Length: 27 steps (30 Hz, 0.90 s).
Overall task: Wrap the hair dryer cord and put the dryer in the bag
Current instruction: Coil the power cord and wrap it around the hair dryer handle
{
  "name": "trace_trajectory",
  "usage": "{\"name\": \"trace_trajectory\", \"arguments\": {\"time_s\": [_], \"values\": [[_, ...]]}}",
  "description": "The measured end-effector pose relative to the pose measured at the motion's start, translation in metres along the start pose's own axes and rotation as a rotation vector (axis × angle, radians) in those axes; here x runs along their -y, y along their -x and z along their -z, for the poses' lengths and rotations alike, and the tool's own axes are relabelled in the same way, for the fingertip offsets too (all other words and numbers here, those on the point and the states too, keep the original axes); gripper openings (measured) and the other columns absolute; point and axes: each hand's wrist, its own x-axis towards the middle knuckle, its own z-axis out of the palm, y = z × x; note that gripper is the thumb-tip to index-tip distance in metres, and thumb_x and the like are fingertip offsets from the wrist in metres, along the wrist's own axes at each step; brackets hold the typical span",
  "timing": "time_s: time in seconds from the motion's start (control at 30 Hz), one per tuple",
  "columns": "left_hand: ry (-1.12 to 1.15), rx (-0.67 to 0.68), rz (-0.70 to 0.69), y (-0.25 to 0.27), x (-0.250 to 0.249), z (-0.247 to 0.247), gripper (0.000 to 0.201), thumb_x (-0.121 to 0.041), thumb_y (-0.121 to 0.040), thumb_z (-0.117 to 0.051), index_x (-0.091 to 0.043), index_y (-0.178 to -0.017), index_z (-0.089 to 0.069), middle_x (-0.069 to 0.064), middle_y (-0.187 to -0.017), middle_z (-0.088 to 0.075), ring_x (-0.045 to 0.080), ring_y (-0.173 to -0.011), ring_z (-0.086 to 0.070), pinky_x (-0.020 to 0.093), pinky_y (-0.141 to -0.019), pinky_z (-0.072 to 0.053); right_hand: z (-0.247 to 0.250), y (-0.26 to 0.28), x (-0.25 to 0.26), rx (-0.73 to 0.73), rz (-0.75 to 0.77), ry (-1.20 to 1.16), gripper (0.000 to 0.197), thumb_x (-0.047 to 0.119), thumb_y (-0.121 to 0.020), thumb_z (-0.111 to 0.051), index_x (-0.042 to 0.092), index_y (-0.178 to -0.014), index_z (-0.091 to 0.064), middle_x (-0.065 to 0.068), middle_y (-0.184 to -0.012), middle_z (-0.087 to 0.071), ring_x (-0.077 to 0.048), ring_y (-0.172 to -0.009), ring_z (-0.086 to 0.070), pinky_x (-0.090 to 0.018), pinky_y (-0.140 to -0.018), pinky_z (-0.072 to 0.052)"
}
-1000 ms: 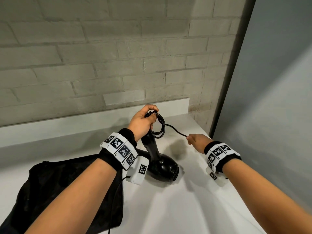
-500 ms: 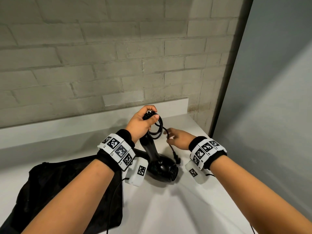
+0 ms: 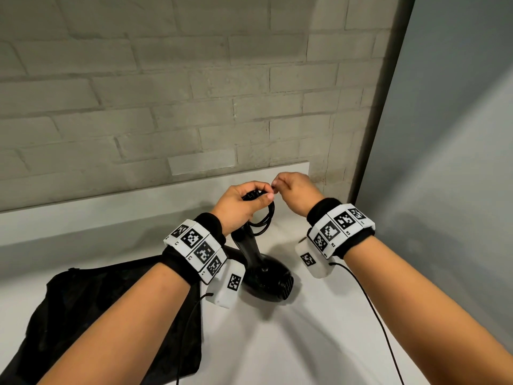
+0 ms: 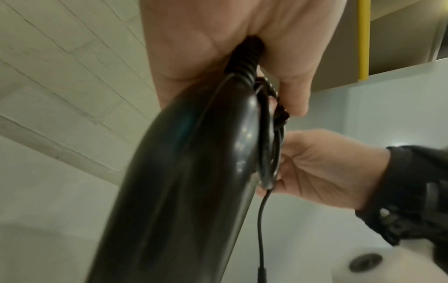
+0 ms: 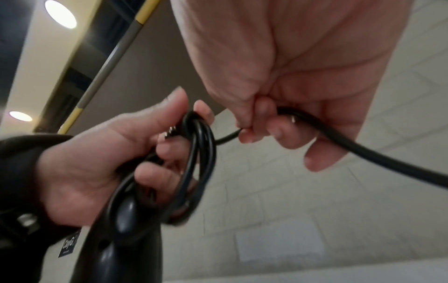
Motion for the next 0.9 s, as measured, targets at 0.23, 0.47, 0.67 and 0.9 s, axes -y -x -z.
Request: {"name": "trace_trajectory", "arguments": {"time_s": [0.23,0.47,0.67,0.9], "values": [[-0.013,-0.095,0.036,-0.006,0.008,-0.004,0.020,-0.021,-0.087,-0.057,-0.029,-0.106,-0.058,-0.002,-0.057,-0.049,0.004,-0.042,-0.043,0.015,-0.050,-0.037,0.013,0.005,0.013,-0.089,0.108,0.001,0.027,0.015,-0.095,-0.041,-0.005,-0.095,-0.060,-0.016,-0.102,-0.069,-0.012,-0.077,-0.052,-0.015,-0.054,-0.031],[-0.068,-0.166,0.063,-0.007,0.005,-0.004,0.020,-0.025,-0.086,-0.057,-0.023,-0.067,-0.064,-0.009,-0.039,-0.049,0.001,-0.039,-0.042,0.015,-0.048,-0.035,0.020,0.021,0.011,-0.004,0.136,-0.089,0.019,0.011,-0.093,-0.046,0.001,-0.088,-0.062,0.017,-0.057,-0.043,0.019,-0.049,-0.047,-0.002,-0.052,-0.037],[-0.146,-0.015,0.057,-0.007,0.002,-0.001,0.017,-0.028,-0.085,-0.060,-0.015,-0.078,-0.067,-0.006,-0.056,-0.055,0.000,-0.037,-0.043,0.013,-0.046,-0.036,0.012,0.021,0.009,-0.094,0.134,-0.116,0.021,0.013,-0.093,-0.046,0.003,-0.087,-0.063,0.010,-0.059,-0.045,-0.004,-0.055,-0.042,-0.012,-0.053,-0.034],[-0.015,-0.203,0.038,-0.009,0.007,0.000,0.025,-0.027,-0.089,-0.054,-0.022,-0.065,-0.058,-0.003,-0.058,-0.048,0.003,-0.035,-0.038,0.015,-0.045,-0.036,-0.010,0.026,-0.004,-0.144,0.162,-0.220,0.007,0.015,-0.095,-0.040,0.012,-0.094,-0.046,0.005,-0.060,-0.043,-0.017,-0.060,-0.043,-0.026,-0.057,-0.035]]}}
